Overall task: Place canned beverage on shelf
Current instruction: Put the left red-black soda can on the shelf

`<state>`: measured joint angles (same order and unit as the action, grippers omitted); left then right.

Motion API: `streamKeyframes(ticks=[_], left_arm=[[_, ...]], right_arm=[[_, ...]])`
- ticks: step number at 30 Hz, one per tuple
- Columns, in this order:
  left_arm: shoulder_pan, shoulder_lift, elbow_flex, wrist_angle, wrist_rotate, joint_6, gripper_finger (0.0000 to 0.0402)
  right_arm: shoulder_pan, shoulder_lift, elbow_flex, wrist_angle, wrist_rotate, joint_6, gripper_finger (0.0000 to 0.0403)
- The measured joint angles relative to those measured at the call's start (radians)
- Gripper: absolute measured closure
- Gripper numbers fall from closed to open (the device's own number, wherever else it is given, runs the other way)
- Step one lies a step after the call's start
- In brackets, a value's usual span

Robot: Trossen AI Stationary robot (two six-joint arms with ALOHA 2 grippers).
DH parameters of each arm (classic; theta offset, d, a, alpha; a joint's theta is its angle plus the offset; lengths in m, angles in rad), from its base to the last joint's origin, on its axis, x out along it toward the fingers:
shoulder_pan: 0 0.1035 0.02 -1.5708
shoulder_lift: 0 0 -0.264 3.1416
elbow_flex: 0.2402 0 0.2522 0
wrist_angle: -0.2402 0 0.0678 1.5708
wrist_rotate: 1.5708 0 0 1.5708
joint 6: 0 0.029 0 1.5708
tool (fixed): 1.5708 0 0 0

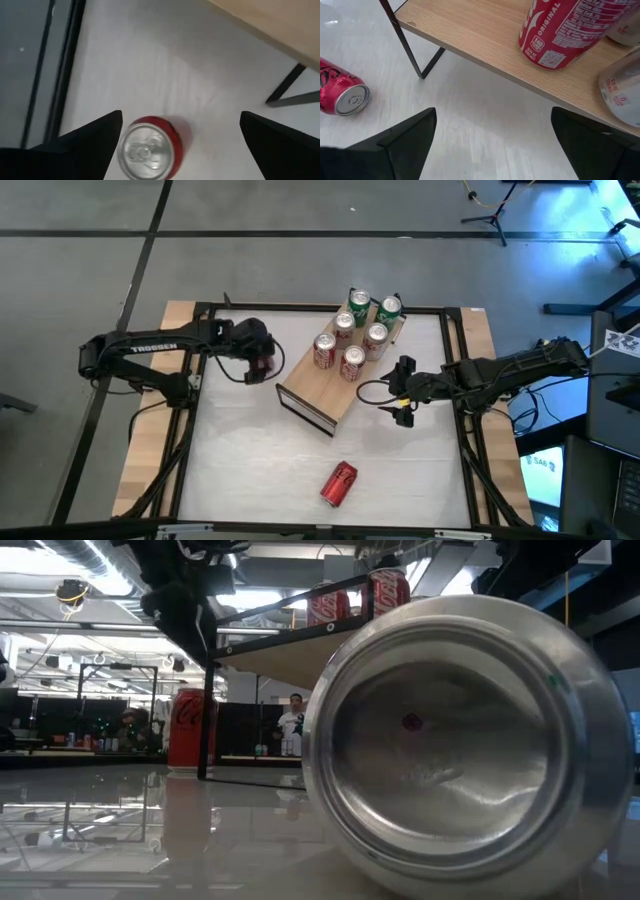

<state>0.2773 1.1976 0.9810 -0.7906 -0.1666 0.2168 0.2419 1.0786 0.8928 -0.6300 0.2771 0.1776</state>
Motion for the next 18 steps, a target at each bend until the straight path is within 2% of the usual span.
streamKeyframes(ticks=[8, 18], left_arm=[[0.091, 0.0, 0.0, -0.002, 0.012, 0.094, 0.0008], [0.229, 0.0, 0.0, -0.017, 0.205, 0.255, 0.0008]], right_arm=[[0.0, 0.0, 0.0, 0.0, 0.001, 0.0, 0.0015], [0.0, 0.0, 0.0, 0.0, 0.001, 0.0, 0.0015]])
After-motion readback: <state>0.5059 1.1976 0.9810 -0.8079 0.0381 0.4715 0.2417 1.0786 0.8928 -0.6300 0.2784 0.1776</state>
